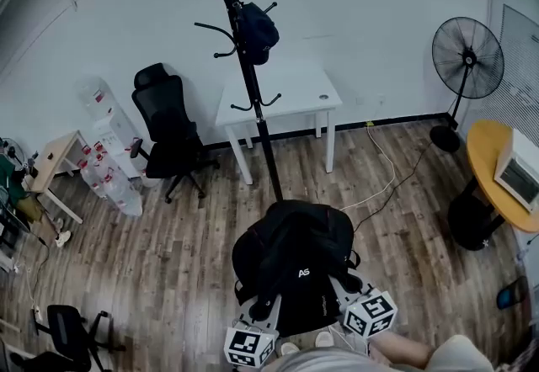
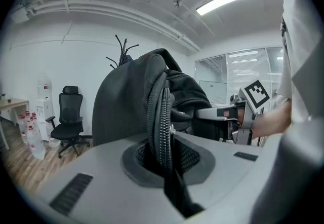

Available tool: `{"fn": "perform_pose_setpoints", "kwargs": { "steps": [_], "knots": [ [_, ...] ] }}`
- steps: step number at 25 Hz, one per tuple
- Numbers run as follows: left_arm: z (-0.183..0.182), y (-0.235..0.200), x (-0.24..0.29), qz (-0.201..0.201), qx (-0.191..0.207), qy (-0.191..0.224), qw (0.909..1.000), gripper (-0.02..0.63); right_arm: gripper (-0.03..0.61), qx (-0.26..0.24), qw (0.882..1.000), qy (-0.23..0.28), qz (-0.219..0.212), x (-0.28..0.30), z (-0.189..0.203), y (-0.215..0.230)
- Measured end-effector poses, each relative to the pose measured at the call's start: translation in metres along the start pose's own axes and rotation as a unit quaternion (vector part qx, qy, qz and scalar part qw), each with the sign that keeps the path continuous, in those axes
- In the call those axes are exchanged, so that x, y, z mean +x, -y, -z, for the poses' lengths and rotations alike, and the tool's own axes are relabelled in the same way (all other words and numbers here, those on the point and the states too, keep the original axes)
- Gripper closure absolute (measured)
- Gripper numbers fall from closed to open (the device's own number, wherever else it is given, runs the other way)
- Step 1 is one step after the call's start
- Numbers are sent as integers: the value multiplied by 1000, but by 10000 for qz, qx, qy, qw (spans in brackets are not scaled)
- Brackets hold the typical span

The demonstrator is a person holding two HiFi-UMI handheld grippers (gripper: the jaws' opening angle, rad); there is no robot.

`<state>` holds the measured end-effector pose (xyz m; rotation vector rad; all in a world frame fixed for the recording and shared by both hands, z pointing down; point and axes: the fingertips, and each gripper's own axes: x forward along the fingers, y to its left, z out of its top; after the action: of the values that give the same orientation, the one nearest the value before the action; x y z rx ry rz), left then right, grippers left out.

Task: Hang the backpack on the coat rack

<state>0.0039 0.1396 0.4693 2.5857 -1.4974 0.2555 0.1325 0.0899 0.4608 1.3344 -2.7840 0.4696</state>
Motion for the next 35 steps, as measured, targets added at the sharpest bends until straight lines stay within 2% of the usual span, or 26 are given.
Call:
{"fn": "perform_pose_setpoints", "kwargs": {
  "steps": [11,18,23,35],
  "knots": [
    [-5,9,22,-239,-27,29,9997,591,548,-78,9994,-79,-320,6,-11,25],
    [-5,0,41,-267,-32,-18,9996,591,548,-66,9993,-120,-346,20,-14,37],
    [-3,-21,54,-154,25,-51,9999,591,548,-27,9996,-162,-211,44,-12,42],
    [3,-107,91,299,-37,-184,9994,591,548,217,9990,-320,234,131,-6,45]
  ]
}}
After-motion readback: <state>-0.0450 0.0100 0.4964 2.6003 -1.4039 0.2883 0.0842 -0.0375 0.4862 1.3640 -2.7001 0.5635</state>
